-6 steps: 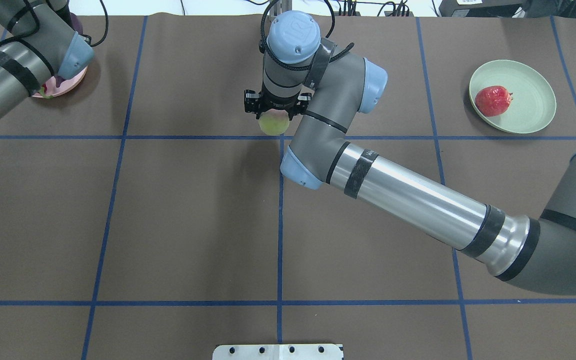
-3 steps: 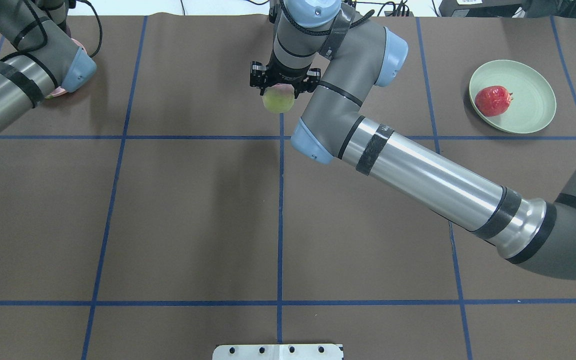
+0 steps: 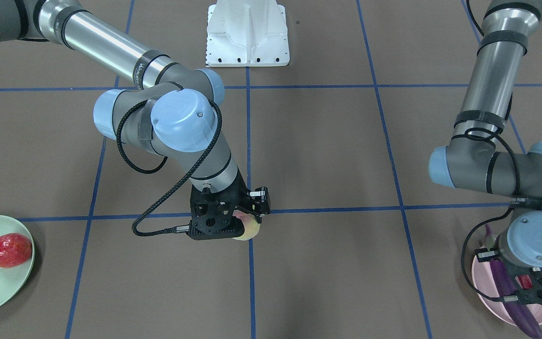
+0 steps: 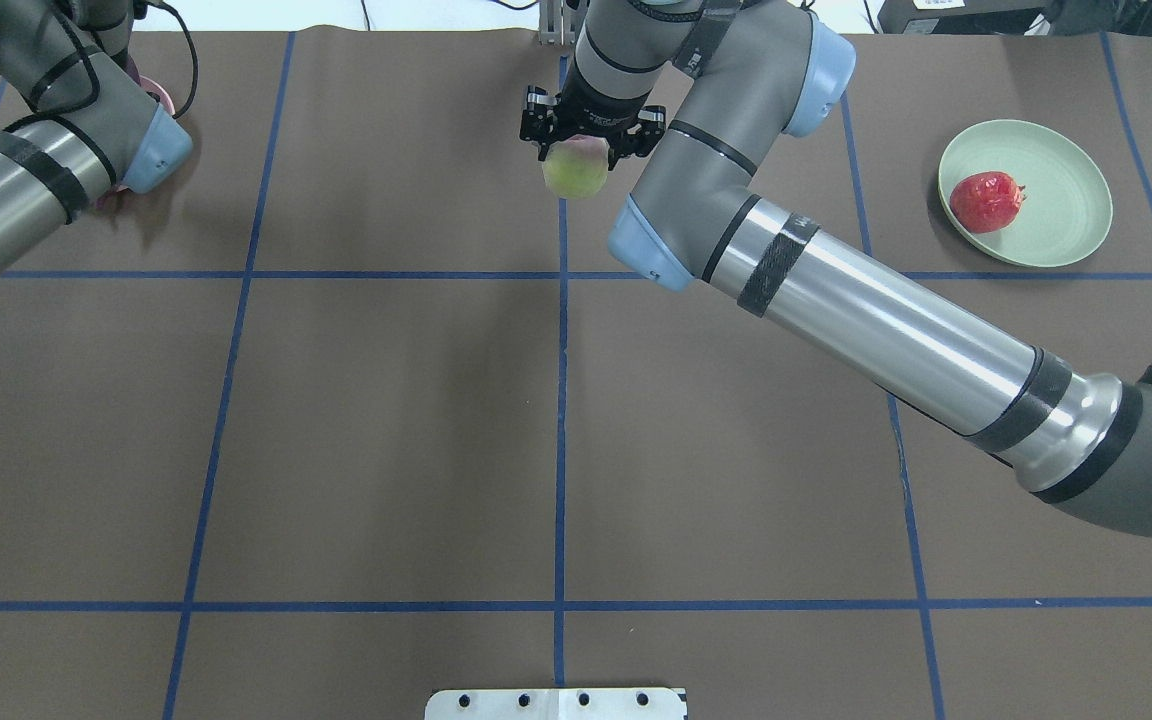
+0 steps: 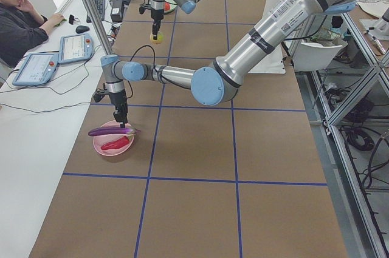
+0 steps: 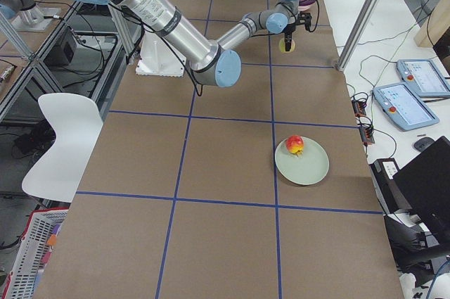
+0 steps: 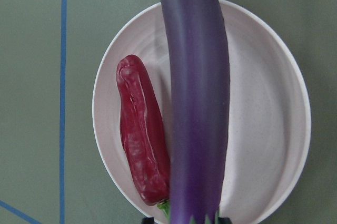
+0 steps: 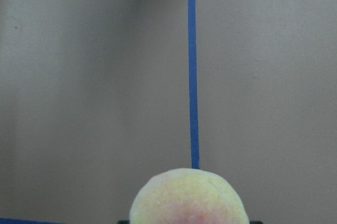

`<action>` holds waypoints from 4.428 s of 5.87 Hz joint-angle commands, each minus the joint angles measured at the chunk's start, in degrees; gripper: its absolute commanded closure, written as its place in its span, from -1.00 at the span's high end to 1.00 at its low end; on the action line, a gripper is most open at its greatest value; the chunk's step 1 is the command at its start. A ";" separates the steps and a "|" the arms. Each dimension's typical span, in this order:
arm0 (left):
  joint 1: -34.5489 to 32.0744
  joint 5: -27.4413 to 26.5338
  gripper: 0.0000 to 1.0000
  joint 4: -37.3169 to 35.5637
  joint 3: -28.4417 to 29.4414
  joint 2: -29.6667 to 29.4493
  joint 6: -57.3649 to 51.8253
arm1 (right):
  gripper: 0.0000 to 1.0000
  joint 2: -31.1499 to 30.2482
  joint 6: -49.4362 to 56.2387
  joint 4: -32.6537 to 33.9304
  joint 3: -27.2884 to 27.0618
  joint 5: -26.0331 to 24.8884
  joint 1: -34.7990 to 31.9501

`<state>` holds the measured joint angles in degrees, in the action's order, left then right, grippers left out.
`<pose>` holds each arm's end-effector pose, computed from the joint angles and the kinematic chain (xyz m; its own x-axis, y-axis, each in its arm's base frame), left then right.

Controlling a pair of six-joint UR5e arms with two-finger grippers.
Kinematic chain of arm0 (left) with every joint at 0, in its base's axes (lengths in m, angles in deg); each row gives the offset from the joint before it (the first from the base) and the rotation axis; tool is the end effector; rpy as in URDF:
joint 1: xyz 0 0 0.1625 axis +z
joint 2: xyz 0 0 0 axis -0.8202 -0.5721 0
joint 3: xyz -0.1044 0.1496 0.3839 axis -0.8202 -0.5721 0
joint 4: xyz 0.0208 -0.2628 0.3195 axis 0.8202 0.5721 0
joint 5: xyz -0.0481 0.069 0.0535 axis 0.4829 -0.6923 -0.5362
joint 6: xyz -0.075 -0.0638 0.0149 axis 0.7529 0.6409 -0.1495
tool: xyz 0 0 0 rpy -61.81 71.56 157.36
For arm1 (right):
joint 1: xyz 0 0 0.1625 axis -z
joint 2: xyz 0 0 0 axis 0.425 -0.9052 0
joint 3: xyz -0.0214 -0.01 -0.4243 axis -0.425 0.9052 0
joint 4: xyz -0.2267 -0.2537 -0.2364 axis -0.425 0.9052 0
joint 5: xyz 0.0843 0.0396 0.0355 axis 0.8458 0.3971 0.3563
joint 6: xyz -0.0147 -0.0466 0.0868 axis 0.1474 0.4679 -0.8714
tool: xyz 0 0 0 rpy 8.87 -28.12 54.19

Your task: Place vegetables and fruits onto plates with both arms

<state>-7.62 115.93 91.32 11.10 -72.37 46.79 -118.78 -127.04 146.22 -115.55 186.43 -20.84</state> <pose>0.2757 -0.7667 0.4935 0.9596 -0.0481 -0.2773 0.0324 0.9976 -0.0609 -0.5054 -0.6485 0.1462 0.5576 0.0253 0.8297 -0.1605 0.9840 0.0778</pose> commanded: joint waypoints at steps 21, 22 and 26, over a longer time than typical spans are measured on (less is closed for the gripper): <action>-17.50 18.37 1.00 -15.57 -52.01 29.64 -34.04 | 1.00 -29.54 57.69 3.37 2.31 19.38 -31.94; -18.04 18.37 1.00 -16.83 -52.01 29.81 -36.46 | 1.00 -31.64 57.86 11.10 -5.58 19.70 -33.45; -23.23 23.69 1.00 -16.84 -52.97 37.61 -37.11 | 1.00 -53.14 58.39 24.36 -36.38 20.84 -38.55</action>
<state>-30.45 136.63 74.46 -41.50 -37.28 9.39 -166.19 -68.65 170.39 -146.59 206.76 -57.87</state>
